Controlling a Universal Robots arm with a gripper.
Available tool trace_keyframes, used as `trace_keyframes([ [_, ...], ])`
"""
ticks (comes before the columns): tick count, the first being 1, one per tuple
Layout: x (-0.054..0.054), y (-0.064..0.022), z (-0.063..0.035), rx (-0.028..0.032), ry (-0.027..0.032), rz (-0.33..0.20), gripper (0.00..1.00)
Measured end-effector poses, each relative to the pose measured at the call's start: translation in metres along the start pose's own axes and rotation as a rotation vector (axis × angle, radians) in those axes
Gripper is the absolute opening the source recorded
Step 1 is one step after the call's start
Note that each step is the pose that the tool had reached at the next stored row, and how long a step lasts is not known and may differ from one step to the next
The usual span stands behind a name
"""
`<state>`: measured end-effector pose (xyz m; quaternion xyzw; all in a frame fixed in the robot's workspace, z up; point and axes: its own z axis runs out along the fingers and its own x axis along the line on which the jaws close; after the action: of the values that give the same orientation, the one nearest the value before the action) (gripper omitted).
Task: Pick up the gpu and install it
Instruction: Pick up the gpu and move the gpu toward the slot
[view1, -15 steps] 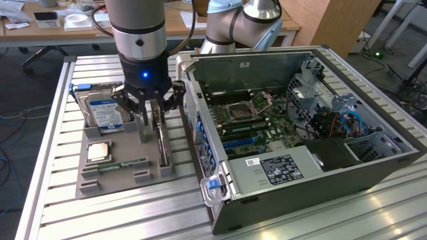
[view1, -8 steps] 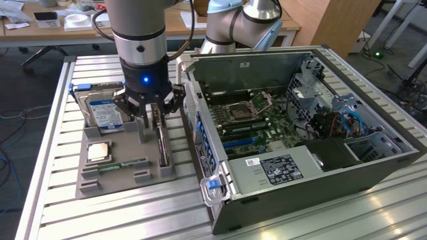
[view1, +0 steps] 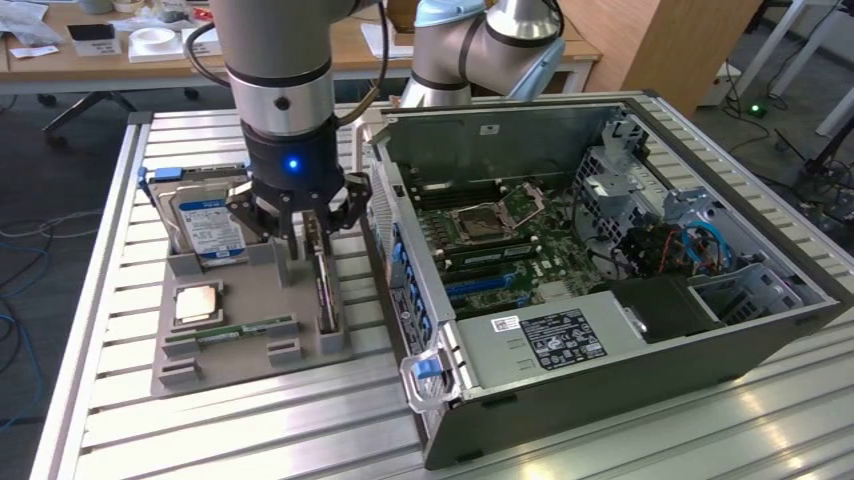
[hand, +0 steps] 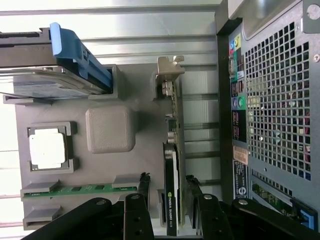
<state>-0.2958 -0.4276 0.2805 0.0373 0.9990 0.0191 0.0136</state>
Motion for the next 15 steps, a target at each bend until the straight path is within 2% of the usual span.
trace_keyframes([
  [9,-0.0022,-0.0079,-0.0004,0.0079,-0.0003,0.0,0.42],
  [15,-0.0044,-0.0089,0.0003,0.0086,-0.0004,0.0,0.42],
])
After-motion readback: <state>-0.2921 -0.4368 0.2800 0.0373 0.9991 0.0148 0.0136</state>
